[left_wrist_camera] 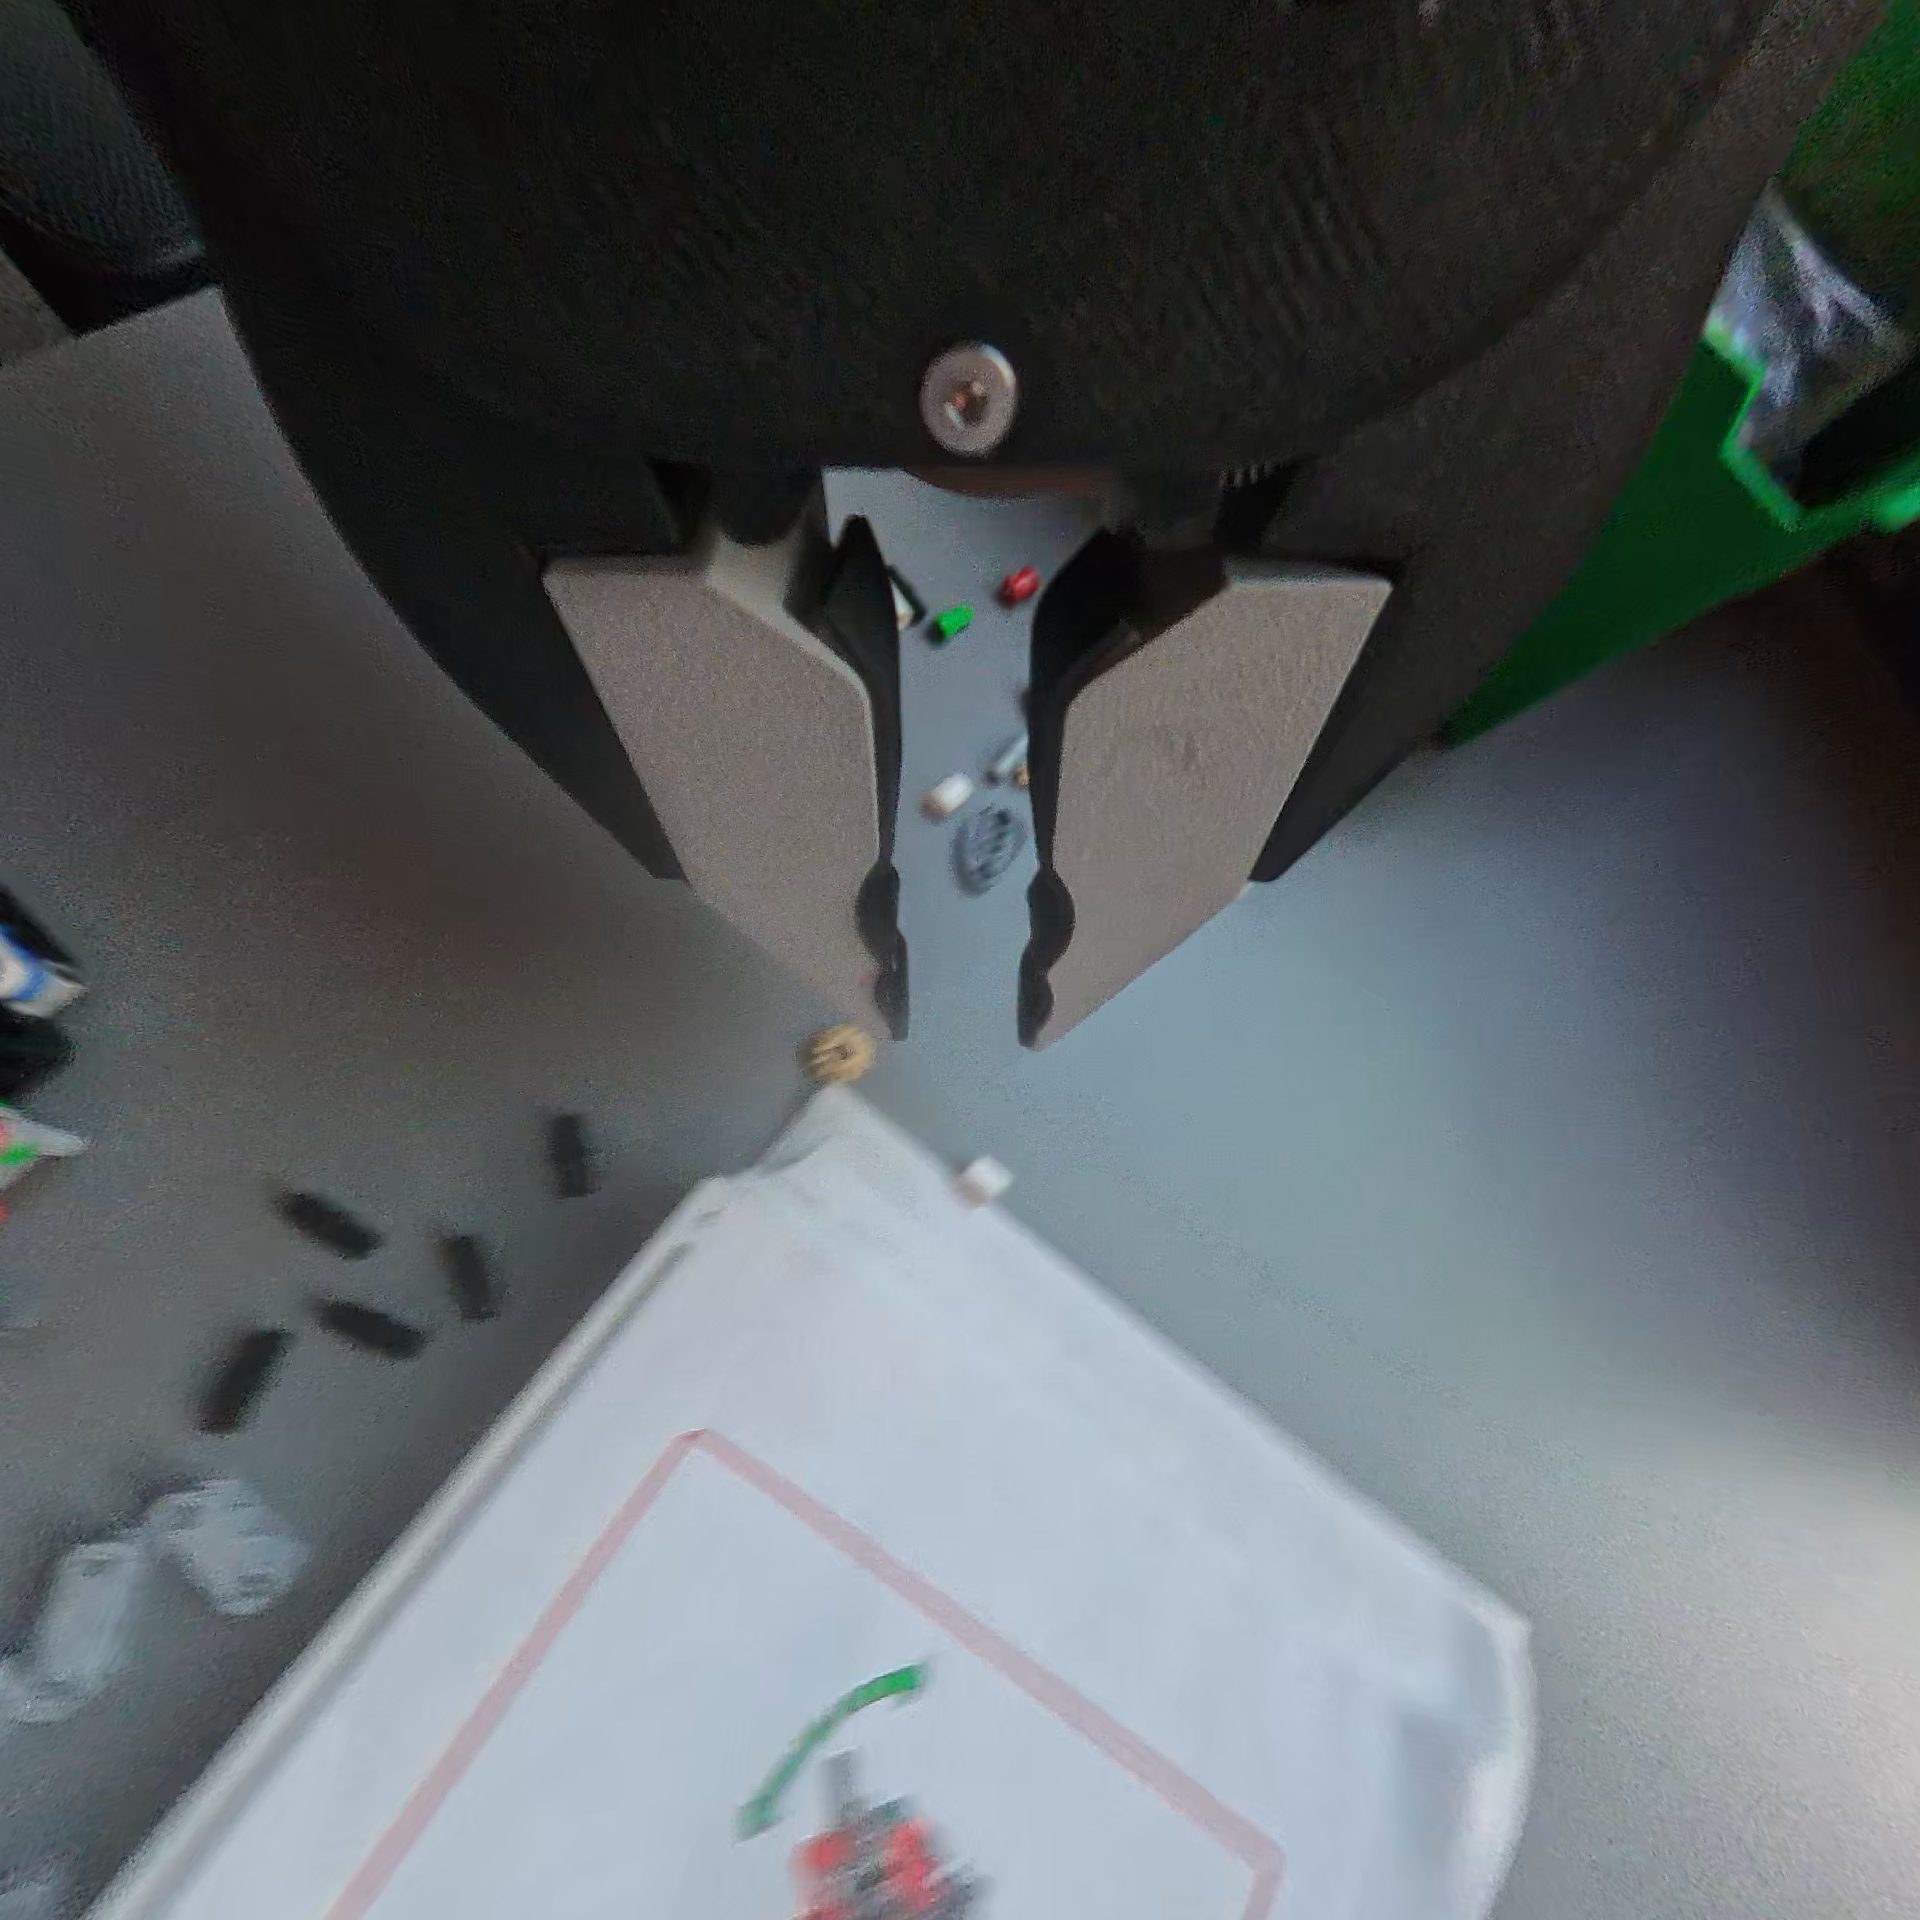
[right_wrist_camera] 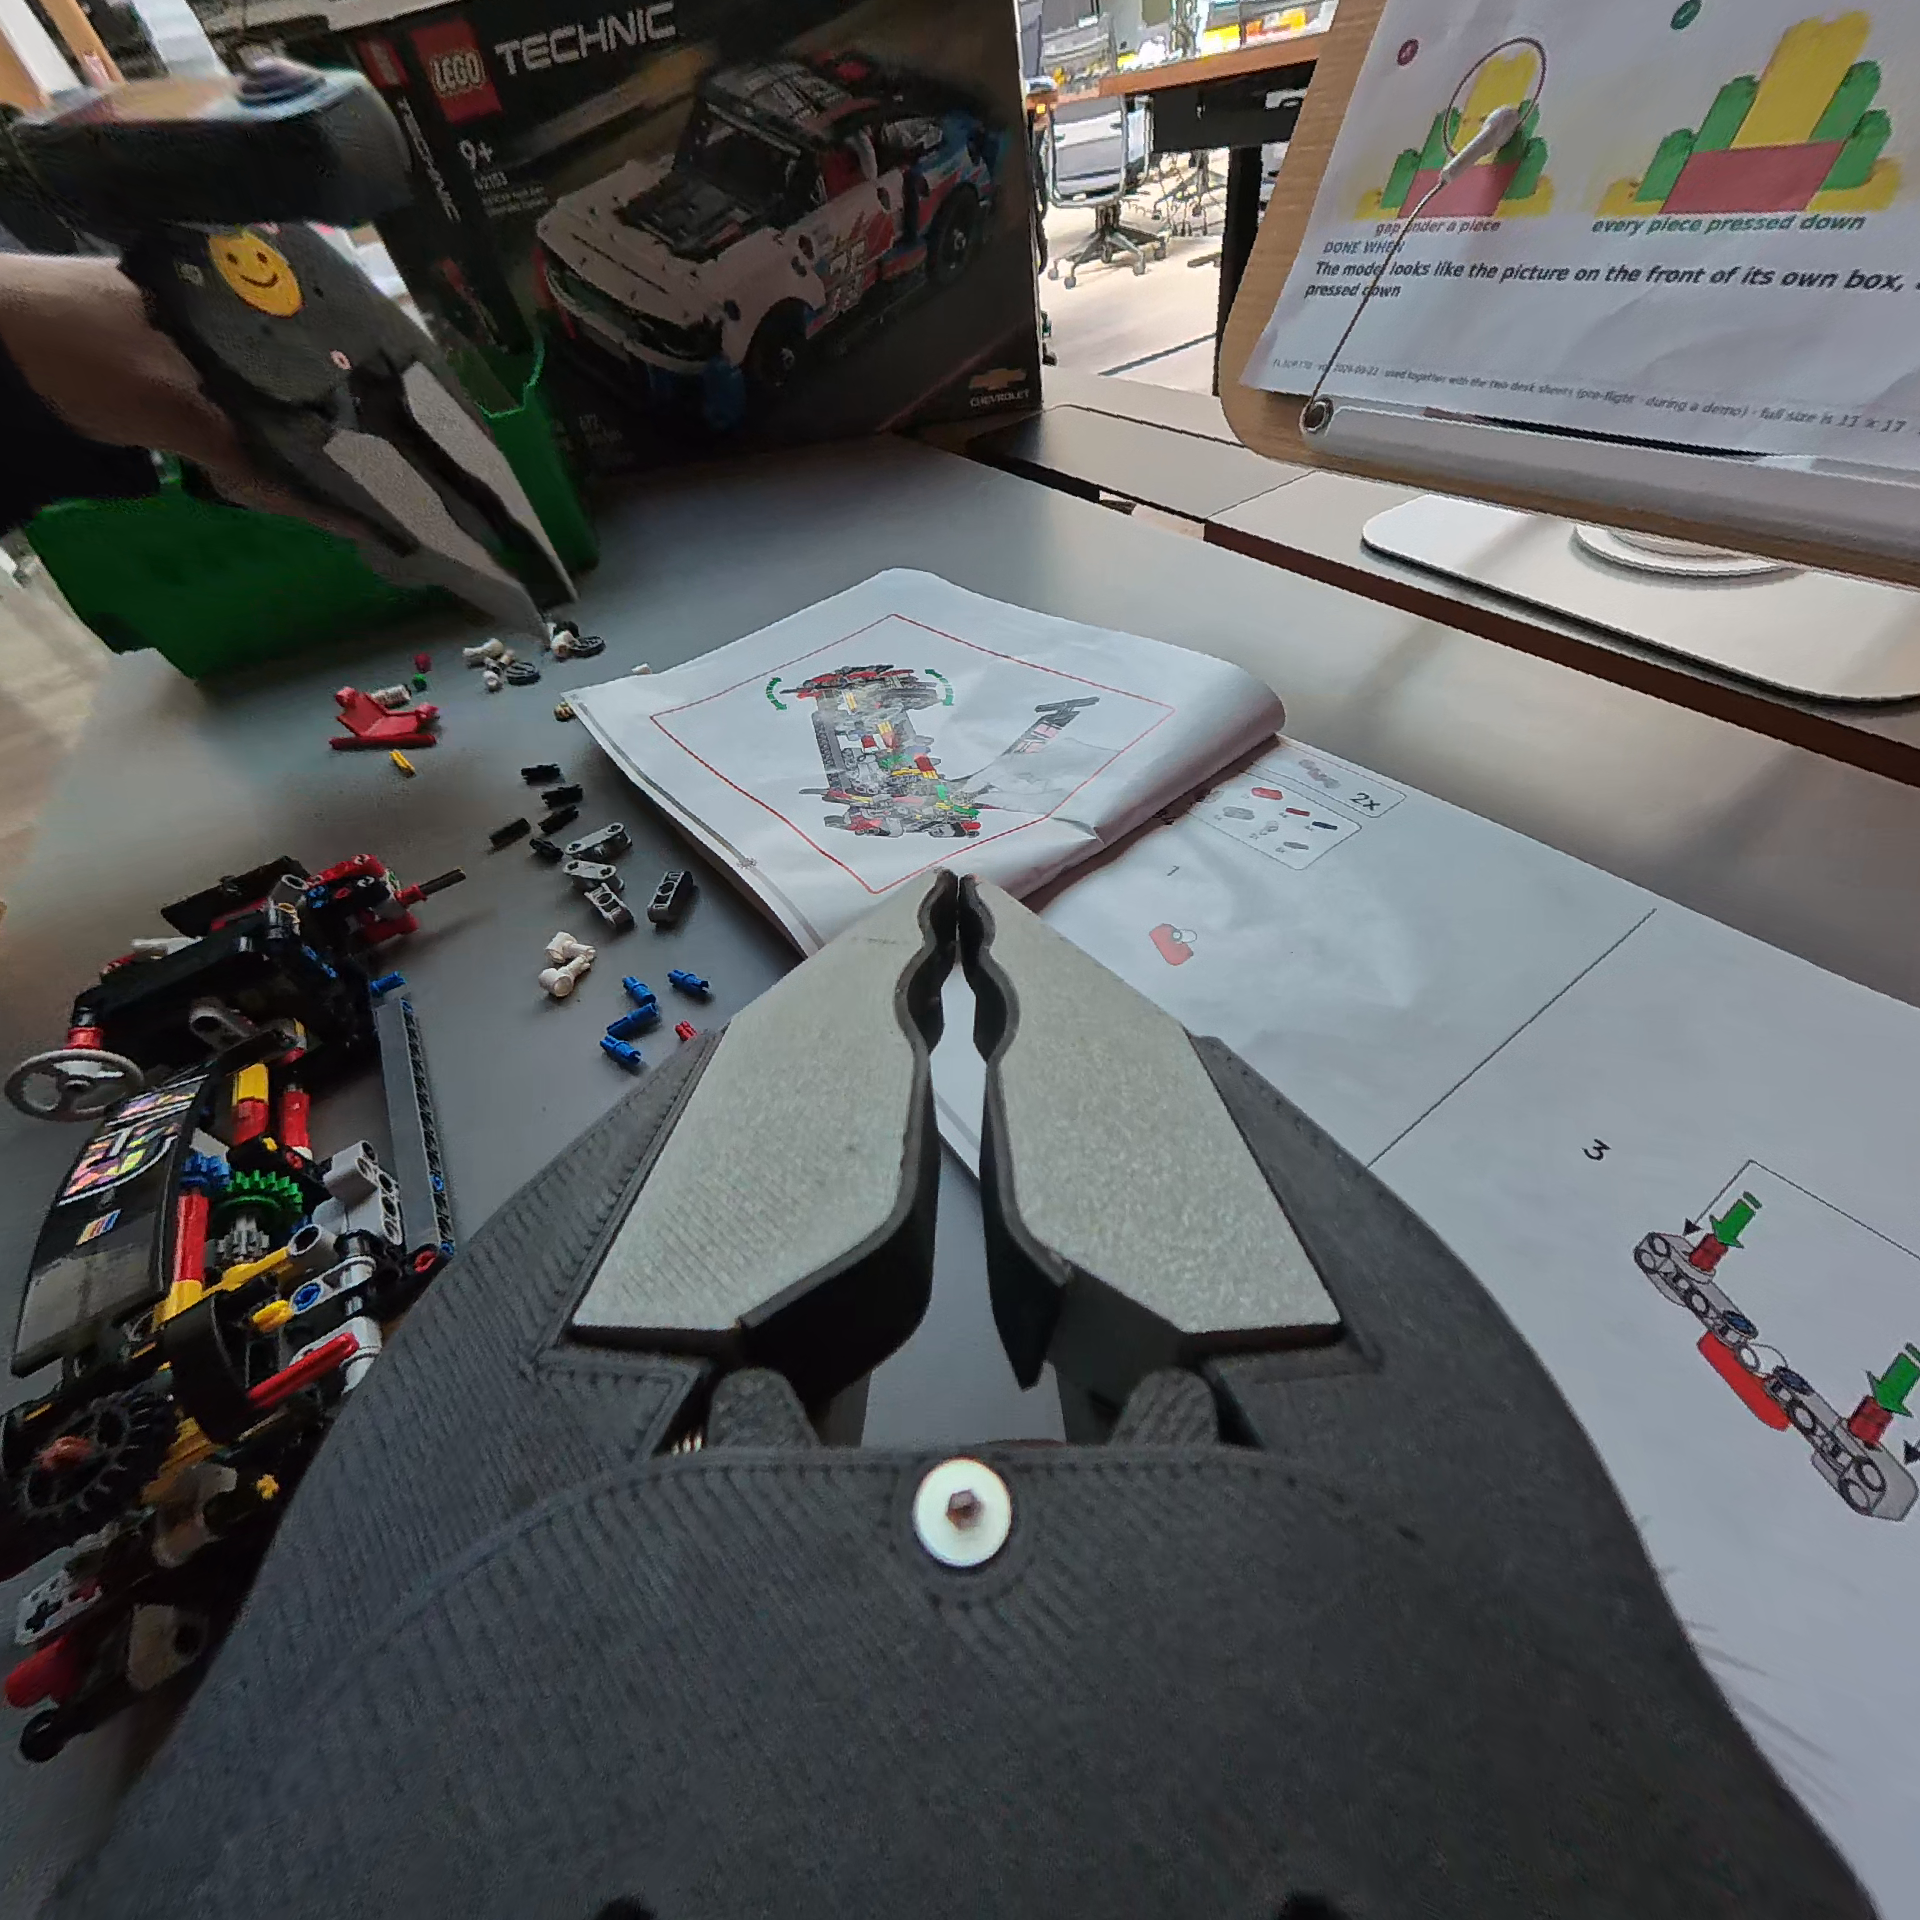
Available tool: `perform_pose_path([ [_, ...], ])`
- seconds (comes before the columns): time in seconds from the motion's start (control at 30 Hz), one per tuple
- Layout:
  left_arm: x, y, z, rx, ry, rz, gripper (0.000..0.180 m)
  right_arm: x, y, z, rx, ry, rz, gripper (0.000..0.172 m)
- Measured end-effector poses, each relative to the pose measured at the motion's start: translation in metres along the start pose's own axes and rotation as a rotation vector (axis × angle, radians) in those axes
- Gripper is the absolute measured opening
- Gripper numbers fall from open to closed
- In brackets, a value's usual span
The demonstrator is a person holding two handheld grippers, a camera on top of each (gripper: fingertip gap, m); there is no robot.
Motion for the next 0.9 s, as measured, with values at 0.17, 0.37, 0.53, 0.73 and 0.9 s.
perform_pose_path([
  [0.17, 0.071, 0.049, 0.014, 0.137, -0.262, 0.299, 0.028, 0.000, 0.000, 0.000, -0.001, -0.001, -0.003, 0.000],
  [0.37, 0.103, 0.097, 0.011, 0.238, -0.391, 0.522, 0.033, 0.001, 0.000, 0.000, -0.001, -0.001, 0.000, 0.000],
  [0.53, 0.098, 0.103, 0.004, 0.220, -0.305, 0.562, 0.015, 0.001, 0.000, 0.000, -0.001, -0.002, -0.004, 0.000],
  [0.73, 0.093, 0.105, 0.004, 0.226, -0.241, 0.584, 0.000, 0.001, -0.001, 0.001, -0.005, 0.000, -0.003, 0.000],
  [0.9, 0.087, 0.106, 0.006, 0.237, -0.226, 0.529, 0.000, 0.002, 0.000, 0.000, 0.000, -0.005, -0.004, 0.000],
])
Point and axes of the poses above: each gripper's, where its closed fingertips meet, z back along the fingers, y out of its underside, x = y × z across the jaws, the point moved 4 cm from there along z, back along the fingers, and after that the axes turned 15 degrees about -x, right-handed, at the moved point
